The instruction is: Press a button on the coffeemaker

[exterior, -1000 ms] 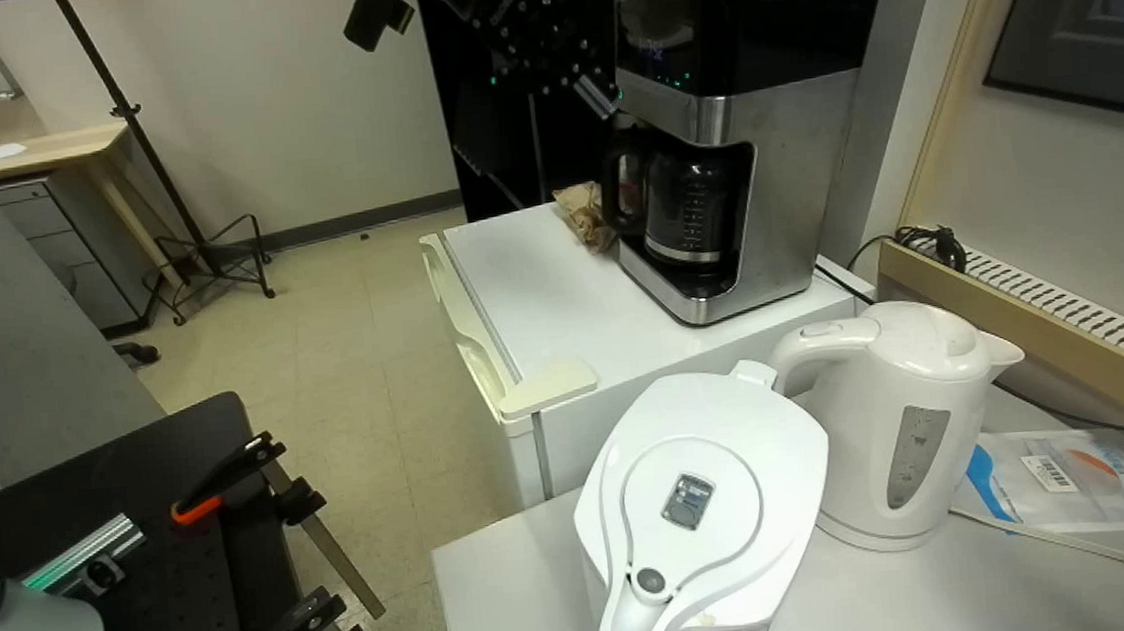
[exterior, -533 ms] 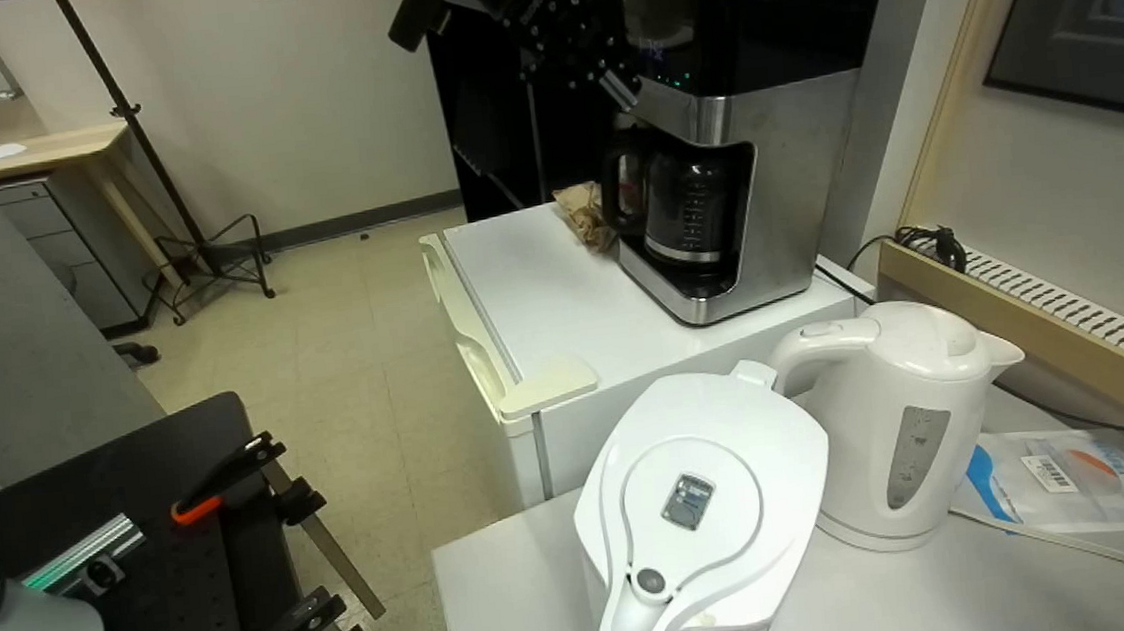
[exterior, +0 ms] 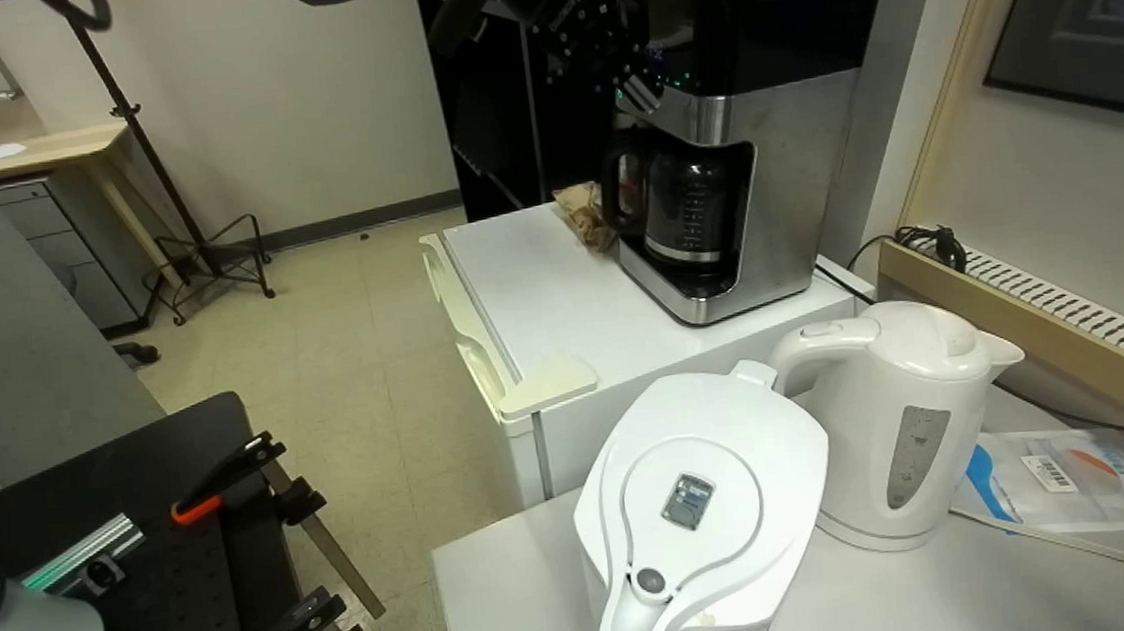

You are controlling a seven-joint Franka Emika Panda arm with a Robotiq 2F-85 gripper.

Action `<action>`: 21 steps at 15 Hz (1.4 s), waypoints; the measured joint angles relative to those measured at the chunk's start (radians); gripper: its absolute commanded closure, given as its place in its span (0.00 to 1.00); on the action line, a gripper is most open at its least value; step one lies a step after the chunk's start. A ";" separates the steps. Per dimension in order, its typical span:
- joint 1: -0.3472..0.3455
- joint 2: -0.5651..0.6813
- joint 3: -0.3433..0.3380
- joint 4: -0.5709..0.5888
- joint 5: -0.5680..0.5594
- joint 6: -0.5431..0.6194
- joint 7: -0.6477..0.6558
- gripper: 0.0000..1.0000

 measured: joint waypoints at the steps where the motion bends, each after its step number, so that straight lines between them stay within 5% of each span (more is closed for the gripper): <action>1: 0.002 0.011 -0.002 0.010 0.000 0.000 0.000 1.00; 21: 0.039 0.076 -0.023 0.077 -0.061 0.003 0.056 1.00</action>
